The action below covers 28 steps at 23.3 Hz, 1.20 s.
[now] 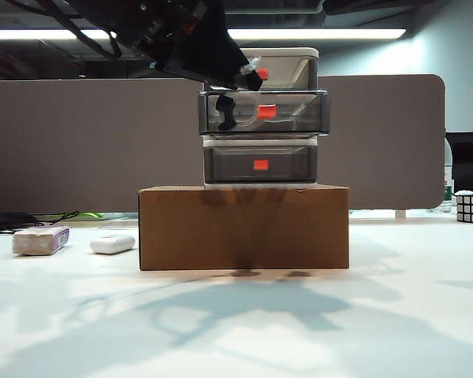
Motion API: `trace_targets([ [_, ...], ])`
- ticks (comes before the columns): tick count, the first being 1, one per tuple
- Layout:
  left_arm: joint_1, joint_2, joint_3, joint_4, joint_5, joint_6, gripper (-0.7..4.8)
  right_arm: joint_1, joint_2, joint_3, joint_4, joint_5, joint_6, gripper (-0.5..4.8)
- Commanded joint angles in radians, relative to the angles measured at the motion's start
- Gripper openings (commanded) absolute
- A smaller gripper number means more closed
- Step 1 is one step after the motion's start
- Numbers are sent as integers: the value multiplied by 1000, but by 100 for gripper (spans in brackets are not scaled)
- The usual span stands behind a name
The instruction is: Open the second layer of the drawer on the table, pick up the transparent tape on the table and put it in, and finally close the drawer.
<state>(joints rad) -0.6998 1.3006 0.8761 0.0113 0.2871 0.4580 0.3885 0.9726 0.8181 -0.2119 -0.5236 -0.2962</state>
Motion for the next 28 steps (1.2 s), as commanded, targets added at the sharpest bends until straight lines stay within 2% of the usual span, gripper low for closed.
trace_targets([
  [1, 5, 4, 8, 43, 6, -2, 254, 0, -4, 3, 5, -3, 0, -5],
  [18, 5, 67, 10, 153, -22, 4, 254, 0, -4, 3, 6, -3, -1, -5],
  [28, 5, 67, 10, 153, -61, 40, 254, 0, -4, 3, 6, -3, -1, -5],
])
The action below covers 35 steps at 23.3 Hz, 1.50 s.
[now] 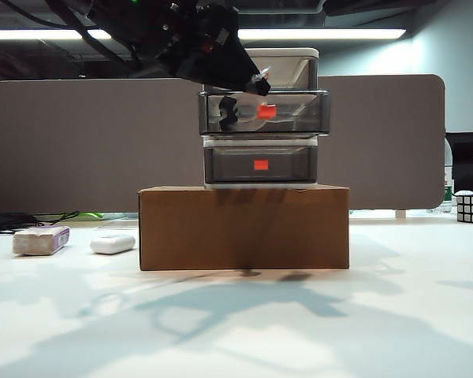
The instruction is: Open the second layer of the drawer on the table, pick up the transparent tape on the table and put it in, and finally close the drawer.
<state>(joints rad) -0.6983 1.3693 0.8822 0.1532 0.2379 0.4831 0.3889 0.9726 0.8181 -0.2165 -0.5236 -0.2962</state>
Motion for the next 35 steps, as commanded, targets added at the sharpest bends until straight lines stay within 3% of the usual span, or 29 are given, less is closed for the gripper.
trace_targets([
  [1, 3, -1, 3, 10, -19, 14, 255, 0, -4, 3, 11, -3, 0, -5],
  [22, 3, 7, 4, 95, -40, 44, 255, 0, -4, 3, 11, -3, -1, -5],
  [35, 3, 11, 6, -61, -34, 40, 254, 0, -4, 3, 11, -3, -1, -5],
])
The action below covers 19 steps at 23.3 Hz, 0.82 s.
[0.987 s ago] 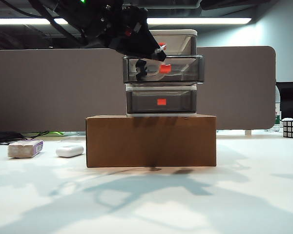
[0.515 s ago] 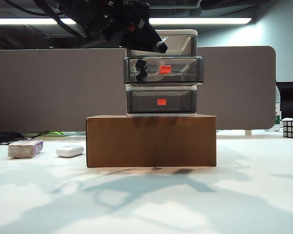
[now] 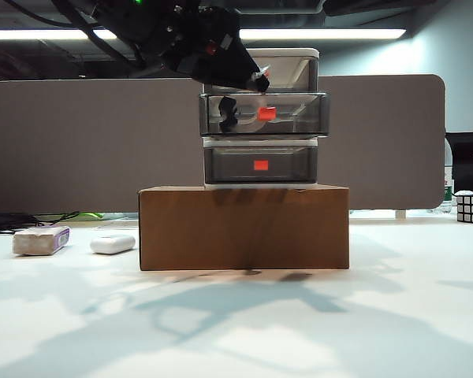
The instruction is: Open the second layer of the drawer on the table, pick up the transparent tape on the table and put it in, and finally close the drawer.
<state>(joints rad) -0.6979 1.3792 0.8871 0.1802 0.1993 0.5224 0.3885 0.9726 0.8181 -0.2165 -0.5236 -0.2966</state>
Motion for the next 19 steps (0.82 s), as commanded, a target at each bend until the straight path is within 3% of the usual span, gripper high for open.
trace_targets([
  [1, 2, 1, 1, -106, 8, 0, 254, 0, -4, 3, 11, -3, 0, -5],
  [6, 1, -2, 2, -134, 54, 1, 254, 0, -4, 3, 11, -3, 0, -5],
  [12, 2, -8, 51, -80, 40, 5, 254, 0, -4, 3, 11, -5, 0, -5],
  [19, 0, -15, 131, -114, 50, 0, 254, 0, -4, 3, 11, -14, 0, -5],
])
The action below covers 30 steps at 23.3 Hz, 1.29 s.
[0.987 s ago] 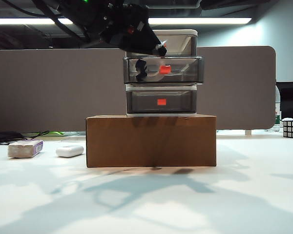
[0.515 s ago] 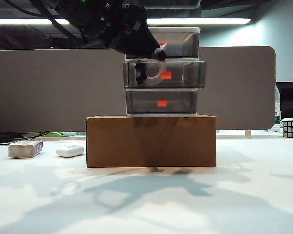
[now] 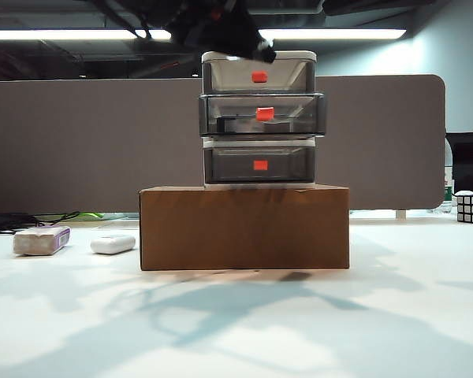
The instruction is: Open the second layer of the drawer on the table, pick up the transparent tape on the table and put it in, and finally close the drawer.
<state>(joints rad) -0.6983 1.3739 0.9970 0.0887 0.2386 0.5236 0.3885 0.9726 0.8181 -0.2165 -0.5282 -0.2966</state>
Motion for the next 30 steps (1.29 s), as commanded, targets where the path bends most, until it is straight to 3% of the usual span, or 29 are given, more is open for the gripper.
trace_targets([
  [1, -1, -14, 27, -45, 12, -10, 253, 0, -4, 3, 11, -9, 0, -5],
  [5, -32, -43, 52, -226, 27, -118, 156, 0, -4, 3, 11, -8, 0, -5],
  [9, -35, -60, 56, -366, 181, -125, 55, 0, -4, 3, 11, -5, -1, -5],
  [12, -30, -57, 56, -394, 152, -131, -4, 0, -4, 3, 11, -5, -3, -5],
  [20, 55, 26, 56, -308, 79, -143, -6, 0, -4, 3, 11, 6, -12, -5],
  [23, 53, 33, 56, -232, -12, -135, -6, 0, -3, 3, 13, 10, -12, -5],
  [30, 53, 50, 56, -98, -77, -135, -6, 0, -3, 3, 11, 11, -12, -5],
])
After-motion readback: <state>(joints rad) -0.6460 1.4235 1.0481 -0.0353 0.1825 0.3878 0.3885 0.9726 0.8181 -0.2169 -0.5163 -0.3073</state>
